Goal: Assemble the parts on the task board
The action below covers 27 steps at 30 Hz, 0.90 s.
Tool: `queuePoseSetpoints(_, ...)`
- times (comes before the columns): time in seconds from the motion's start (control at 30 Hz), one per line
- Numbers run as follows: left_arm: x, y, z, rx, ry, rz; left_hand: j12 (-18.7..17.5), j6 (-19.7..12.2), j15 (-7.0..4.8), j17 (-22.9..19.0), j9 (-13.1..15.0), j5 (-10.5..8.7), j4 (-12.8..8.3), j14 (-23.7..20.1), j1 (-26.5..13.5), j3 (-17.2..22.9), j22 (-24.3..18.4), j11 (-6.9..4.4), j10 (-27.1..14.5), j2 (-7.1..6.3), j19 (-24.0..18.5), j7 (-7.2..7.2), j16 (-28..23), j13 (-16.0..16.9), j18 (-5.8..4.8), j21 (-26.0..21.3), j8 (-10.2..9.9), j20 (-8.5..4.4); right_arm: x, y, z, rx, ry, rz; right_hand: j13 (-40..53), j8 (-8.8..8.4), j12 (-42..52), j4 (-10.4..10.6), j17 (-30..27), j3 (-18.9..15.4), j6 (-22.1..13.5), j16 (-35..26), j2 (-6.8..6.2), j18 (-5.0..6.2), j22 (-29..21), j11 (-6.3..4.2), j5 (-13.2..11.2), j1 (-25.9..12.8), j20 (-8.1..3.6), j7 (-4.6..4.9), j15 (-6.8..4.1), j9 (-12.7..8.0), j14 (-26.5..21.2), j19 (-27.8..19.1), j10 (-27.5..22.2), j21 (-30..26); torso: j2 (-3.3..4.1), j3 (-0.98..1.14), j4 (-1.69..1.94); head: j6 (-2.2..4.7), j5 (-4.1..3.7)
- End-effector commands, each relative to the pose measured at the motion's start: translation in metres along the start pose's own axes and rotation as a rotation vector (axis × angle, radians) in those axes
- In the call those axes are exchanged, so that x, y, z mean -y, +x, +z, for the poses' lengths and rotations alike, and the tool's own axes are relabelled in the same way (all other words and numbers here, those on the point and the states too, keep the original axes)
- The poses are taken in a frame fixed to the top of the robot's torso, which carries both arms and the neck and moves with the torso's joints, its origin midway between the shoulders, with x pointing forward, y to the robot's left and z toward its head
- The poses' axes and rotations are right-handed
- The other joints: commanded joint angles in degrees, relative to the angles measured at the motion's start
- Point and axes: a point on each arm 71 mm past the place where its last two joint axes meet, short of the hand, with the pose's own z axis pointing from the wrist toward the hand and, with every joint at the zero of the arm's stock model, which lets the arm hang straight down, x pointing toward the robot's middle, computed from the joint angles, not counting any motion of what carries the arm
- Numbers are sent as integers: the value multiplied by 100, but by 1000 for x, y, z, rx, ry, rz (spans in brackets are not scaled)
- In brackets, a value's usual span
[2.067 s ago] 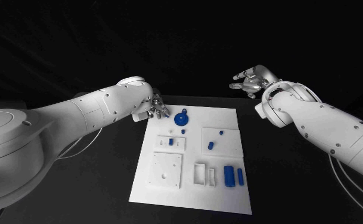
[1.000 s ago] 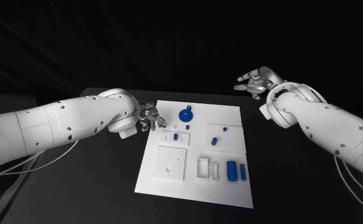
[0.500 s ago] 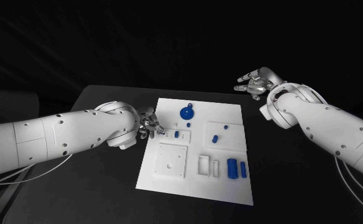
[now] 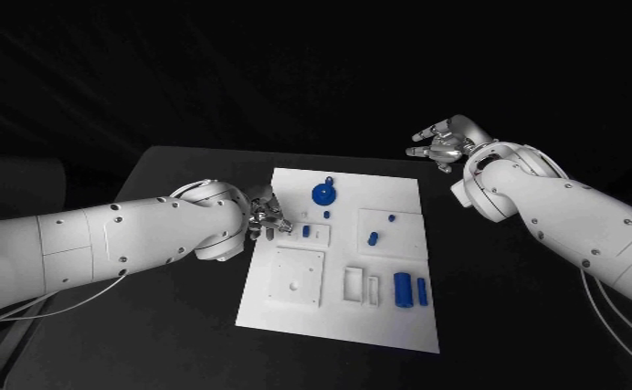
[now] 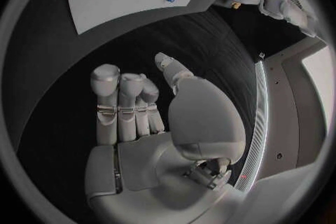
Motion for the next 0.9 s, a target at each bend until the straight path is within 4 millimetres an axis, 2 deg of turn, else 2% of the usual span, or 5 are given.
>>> queuePoseSetpoints(0.03,3,1,1,10,11,22,33,319,-3,-5,2,-11,-464,42,81,493,99,-43,261,3,41,-293,34,-10,72,33,14,14,0,1,0,-13,-3,-4,6,-34,4,8,9,26,3,-25,7,66,180,-2,28,-48,-9,34,-3,-6,54,313,-24,-2,0,1,-3,-9,-12)
queuePoseSetpoints(0.2,4,3,2,-8,6,32,28,316,-2,-16,-2,-21,-461,39,83,494,98,-41,258,4,37,-292,28,-17,74,31,14,17,0,2,0,-13,-2,-4,4,-34,0,-7,5,39,6,-39,16,62,178,-2,34,-59,-10,34,-4,-6,53,313,-26,-12,-3,7,2,-16,-15)
queuePoseSetpoints(0.6,2,3,4,-17,-13,64,20,311,1,-31,-5,-32,-458,37,92,494,98,-39,258,7,30,-289,20,-25,74,28,15,19,0,2,0,-13,-2,-4,4,-34,0,-7,5,39,6,-39,16,62,178,-2,34,-59,-10,34,-4,-6,53,313,-26,-12,-3,0,2,-19,-24)
queuePoseSetpoints(0.9,1,3,5,-19,-21,70,20,311,1,-31,-5,-32,-458,37,92,494,98,-39,258,7,30,-289,20,-25,74,28,15,19,1,2,0,-13,-2,-5,4,-34,0,-7,5,39,6,-39,16,62,178,-2,34,-59,-10,34,-4,-6,53,313,-26,-12,-3,3,5,-24,-31)
